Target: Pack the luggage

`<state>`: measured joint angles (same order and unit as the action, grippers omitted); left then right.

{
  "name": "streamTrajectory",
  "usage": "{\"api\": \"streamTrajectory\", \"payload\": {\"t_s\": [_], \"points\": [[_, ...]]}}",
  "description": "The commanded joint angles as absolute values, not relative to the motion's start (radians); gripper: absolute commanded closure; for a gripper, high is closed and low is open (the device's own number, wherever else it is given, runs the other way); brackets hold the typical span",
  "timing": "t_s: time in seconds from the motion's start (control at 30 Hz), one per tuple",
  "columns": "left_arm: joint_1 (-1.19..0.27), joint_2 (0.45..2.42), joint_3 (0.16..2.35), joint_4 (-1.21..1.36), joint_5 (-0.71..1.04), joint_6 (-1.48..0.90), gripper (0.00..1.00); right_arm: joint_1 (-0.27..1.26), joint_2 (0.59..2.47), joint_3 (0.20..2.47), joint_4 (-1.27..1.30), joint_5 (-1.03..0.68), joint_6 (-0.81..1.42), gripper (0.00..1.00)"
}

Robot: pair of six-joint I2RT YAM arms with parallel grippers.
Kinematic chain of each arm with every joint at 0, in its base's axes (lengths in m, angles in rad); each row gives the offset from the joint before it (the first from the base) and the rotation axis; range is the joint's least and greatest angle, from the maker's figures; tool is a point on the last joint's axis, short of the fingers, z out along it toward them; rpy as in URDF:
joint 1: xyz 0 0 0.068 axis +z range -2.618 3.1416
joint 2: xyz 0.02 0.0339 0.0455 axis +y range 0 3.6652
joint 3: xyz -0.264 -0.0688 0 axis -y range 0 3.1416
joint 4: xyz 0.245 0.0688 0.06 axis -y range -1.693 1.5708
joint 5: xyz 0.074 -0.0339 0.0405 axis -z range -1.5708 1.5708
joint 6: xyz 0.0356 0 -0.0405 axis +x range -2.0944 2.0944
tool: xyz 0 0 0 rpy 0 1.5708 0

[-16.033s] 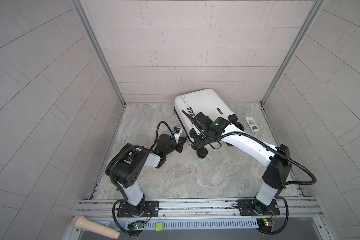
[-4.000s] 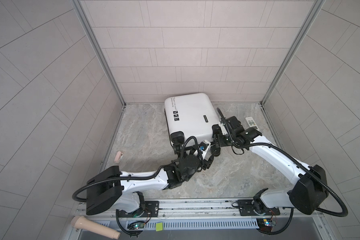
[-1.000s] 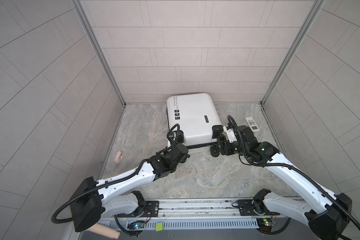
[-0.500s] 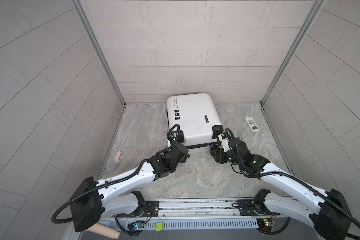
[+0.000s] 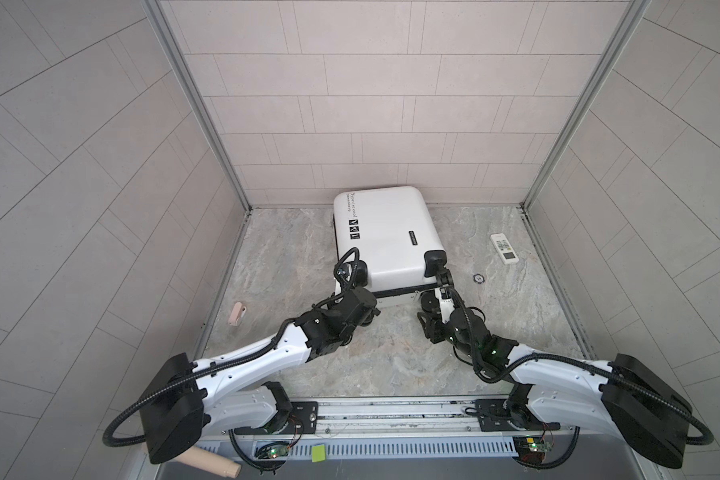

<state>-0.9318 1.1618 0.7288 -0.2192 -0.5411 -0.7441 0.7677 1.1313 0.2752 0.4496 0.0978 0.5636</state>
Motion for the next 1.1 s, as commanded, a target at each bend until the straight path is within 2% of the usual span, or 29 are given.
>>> {"api": "streamTrajectory", "payload": {"t_s": [0.0,0.3,0.93,1.07], "points": [[-0.94,1.175,0.749,-0.186,-0.487,-0.721,1.0,0.772,1.185,0.282,0.645,0.137,0.541,0.5],[-0.941,1.153,0.739,-0.181,-0.488,-0.719,1.0,0.769,1.296,0.315,0.757,0.12,0.51,0.57],[-0.94,1.136,0.728,-0.182,-0.472,-0.719,1.0,0.698,1.447,0.396,0.882,0.058,0.548,0.88],[-0.942,1.136,0.728,-0.18,-0.472,-0.719,1.0,0.694,1.467,0.413,0.897,0.029,0.554,0.99]]}}
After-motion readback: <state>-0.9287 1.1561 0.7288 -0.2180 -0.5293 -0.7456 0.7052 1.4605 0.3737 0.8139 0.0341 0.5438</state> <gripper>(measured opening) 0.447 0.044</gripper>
